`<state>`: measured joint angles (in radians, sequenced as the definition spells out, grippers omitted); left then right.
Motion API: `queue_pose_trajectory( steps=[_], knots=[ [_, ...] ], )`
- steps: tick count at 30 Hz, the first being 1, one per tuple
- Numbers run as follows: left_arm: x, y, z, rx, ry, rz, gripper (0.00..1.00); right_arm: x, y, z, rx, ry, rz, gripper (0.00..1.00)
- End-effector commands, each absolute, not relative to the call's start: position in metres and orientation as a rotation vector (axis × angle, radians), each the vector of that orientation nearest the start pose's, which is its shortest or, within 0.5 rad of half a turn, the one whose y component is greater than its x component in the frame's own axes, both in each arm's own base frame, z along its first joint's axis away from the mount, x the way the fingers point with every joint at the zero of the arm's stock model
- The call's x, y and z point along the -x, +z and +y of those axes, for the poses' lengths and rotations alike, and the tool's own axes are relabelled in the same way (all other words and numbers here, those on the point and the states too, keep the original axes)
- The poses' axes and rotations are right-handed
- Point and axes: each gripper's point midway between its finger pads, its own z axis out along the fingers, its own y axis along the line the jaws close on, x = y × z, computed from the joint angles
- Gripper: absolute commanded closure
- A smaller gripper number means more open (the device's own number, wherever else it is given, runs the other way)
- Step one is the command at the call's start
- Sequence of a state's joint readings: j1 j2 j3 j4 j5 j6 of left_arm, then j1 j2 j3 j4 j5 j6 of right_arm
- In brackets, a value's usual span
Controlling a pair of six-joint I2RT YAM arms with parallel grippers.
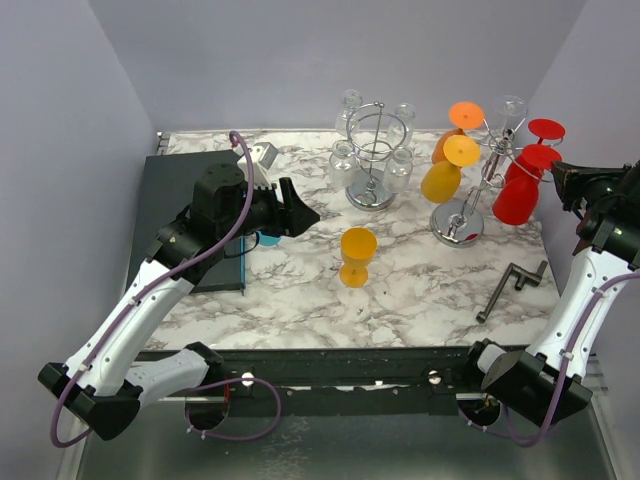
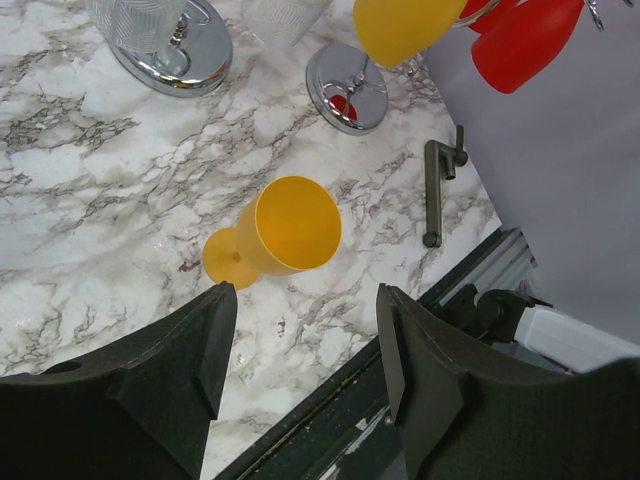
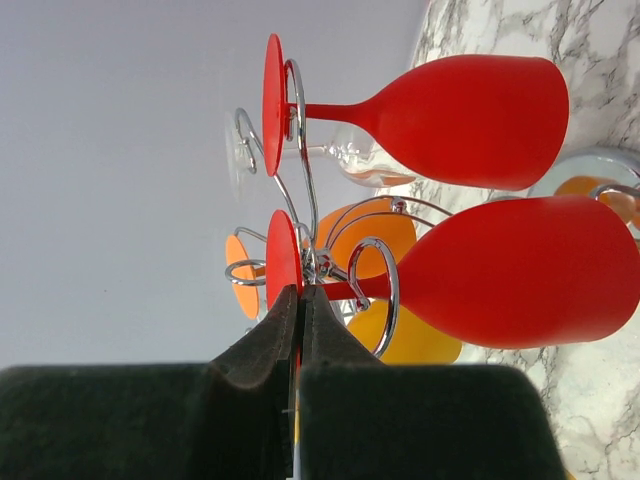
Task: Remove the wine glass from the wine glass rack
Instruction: Pick up the wine glass from the wine rack.
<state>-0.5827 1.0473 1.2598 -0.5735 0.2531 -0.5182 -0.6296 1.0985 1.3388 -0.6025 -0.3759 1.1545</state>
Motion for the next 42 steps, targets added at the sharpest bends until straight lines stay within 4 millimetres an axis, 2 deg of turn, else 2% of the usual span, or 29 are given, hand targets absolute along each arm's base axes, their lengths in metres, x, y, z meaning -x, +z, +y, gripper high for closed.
queue_pose_trajectory(
  steps=[1,10,21,27,42],
  knots=[
    [-0.240,0.334,-0.233,-0.246,-0.942,2.025,0.36,-0.324,0.366,-0.124,-1.377,0.658,1.387,0.99],
    [-0.241,0.331,-0.233,-0.248,-0.936,2.032,0.36,-0.320,0.361,-0.135,-1.405,0.590,1.348,0.99],
    [-0.243,0.329,-0.233,-0.248,-0.930,2.035,0.36,-0.321,0.362,-0.135,-1.405,0.617,1.308,0.99],
    [-0.244,0.328,-0.233,-0.247,-0.927,2.039,0.36,-0.319,0.373,-0.135,-1.387,0.618,1.278,0.99],
    [-0.243,0.331,-0.233,-0.249,-0.933,2.030,0.36,-0.327,0.384,-0.137,-1.369,0.649,1.255,0.99]
  ],
)
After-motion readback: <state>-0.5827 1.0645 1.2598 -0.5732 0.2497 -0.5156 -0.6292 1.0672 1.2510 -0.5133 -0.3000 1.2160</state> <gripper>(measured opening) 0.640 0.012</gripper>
